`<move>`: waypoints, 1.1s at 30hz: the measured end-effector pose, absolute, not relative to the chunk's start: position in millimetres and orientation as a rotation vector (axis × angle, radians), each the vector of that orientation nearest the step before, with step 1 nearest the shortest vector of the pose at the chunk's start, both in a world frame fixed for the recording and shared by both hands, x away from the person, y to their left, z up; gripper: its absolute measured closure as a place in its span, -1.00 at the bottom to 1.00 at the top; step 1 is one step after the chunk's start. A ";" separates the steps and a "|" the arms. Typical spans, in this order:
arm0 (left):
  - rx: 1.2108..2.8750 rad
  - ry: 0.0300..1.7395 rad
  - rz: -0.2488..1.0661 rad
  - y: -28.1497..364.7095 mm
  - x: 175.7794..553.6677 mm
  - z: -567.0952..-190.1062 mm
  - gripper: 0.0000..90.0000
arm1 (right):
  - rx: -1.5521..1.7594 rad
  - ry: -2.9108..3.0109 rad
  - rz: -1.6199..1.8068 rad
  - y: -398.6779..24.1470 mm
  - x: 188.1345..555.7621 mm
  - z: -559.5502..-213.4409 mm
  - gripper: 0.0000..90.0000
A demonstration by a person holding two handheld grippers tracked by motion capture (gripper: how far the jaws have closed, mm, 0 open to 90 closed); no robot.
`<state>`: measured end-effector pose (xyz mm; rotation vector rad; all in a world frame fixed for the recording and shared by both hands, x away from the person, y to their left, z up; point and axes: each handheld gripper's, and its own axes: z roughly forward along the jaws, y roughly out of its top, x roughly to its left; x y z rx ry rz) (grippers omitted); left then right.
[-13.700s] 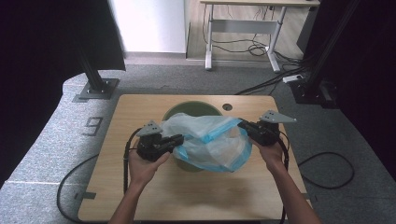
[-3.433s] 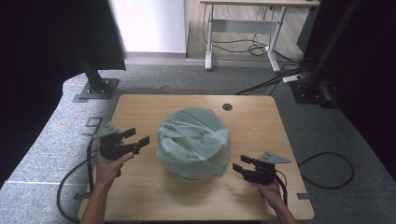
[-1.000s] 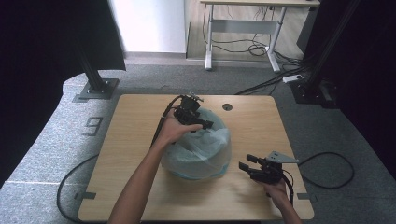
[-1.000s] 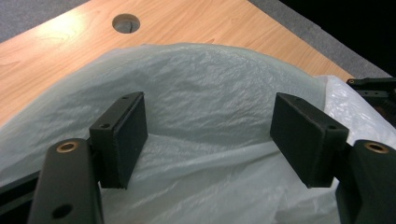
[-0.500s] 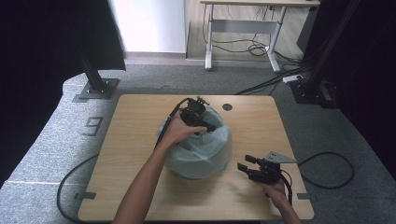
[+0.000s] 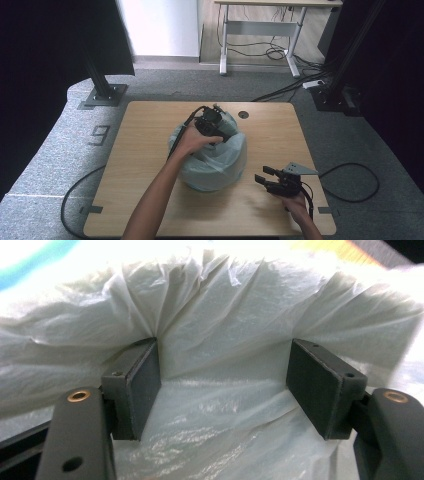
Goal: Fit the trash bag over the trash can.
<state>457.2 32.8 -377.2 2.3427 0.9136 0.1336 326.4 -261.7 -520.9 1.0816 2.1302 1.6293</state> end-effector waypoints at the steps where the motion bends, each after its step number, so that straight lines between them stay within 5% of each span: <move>1: 2.332 0.910 0.134 33.8 455.7 -375.4 -0.34 | 1.082 2.127 1.631 -261.9 326.4 -520.9 -0.12; 23: 2.178 0.763 0.144 71.7 394.8 -339.1 -0.35 | 1.086 2.121 1.619 -263.6 326.5 -521.1 -0.12; 33: 2.248 0.735 0.123 49.8 394.5 -347.4 -0.36 | 1.092 2.135 1.602 -262.7 326.6 -522.2 -0.12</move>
